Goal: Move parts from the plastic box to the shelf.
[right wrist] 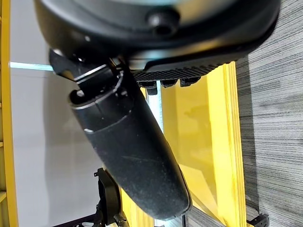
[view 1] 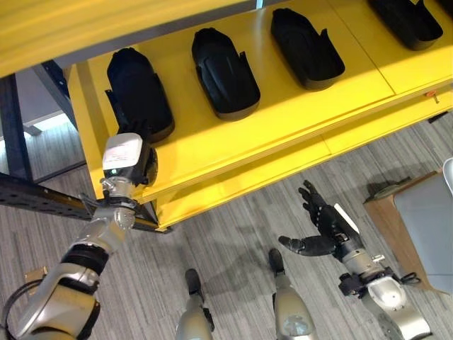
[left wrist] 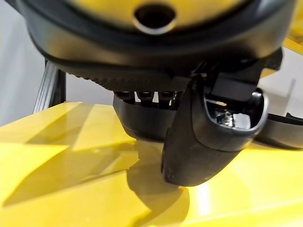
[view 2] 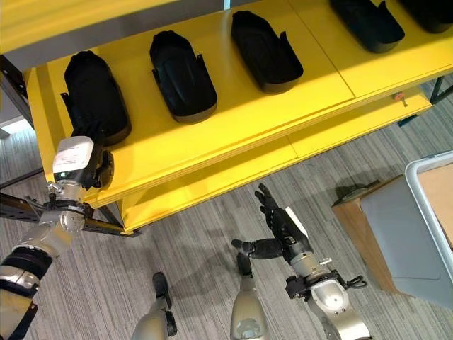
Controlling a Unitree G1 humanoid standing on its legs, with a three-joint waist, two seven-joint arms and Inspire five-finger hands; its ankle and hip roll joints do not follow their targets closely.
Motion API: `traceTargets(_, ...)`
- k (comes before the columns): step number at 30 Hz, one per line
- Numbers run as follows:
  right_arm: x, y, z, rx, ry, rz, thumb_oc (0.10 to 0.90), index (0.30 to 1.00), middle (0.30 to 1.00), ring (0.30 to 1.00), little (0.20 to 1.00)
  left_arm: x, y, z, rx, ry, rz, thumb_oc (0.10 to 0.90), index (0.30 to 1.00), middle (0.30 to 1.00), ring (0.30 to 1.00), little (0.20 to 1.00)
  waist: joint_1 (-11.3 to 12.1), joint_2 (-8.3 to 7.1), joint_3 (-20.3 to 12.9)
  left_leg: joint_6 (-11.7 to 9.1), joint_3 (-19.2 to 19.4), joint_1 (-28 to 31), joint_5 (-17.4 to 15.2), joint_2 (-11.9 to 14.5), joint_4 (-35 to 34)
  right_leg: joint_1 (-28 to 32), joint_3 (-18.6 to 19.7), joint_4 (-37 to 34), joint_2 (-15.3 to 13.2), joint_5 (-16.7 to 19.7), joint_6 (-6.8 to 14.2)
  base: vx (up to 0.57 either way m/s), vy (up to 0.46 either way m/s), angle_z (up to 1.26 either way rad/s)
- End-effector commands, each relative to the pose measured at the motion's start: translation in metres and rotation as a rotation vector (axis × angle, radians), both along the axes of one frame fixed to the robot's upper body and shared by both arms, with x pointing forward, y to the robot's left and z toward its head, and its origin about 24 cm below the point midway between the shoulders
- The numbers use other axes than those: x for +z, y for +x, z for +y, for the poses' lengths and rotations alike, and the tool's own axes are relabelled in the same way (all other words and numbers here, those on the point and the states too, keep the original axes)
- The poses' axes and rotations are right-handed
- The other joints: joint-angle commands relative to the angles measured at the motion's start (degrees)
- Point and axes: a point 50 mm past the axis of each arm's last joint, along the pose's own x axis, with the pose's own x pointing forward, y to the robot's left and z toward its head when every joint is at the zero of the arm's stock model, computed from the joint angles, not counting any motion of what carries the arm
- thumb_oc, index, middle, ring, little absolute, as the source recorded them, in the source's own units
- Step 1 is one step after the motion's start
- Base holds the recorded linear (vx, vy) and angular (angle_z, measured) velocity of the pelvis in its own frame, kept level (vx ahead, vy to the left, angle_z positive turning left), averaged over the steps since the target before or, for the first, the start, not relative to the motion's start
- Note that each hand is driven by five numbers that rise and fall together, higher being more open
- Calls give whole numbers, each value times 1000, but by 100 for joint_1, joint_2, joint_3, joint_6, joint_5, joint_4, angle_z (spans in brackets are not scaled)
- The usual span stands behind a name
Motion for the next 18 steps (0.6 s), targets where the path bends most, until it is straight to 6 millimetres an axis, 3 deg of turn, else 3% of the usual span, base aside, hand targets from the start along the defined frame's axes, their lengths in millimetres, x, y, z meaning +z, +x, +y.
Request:
traceTargets(1, 47, 2, 4, 59, 50, -240, 900, 1000, 1000, 1000, 1000, 29, -7, 33, 87, 90, -73, 900, 1000, 1000, 1000, 1000, 31, -170, -357, 73, -130, -280, -413, 138, 747, -290, -42, 664, -28, -388, -128, 0, 0, 0)
traceTargets(18, 46, 1, 1, 45, 45, -235, 900, 1000, 1000, 1000, 1000, 33, -12, 31, 58, 123, -92, 900, 1000, 1000, 1000, 1000, 58, -156, -391, 74, -152, -295, -409, 129, 760, -273, -44, 652, -28, -392, -135, 0, 0, 0)
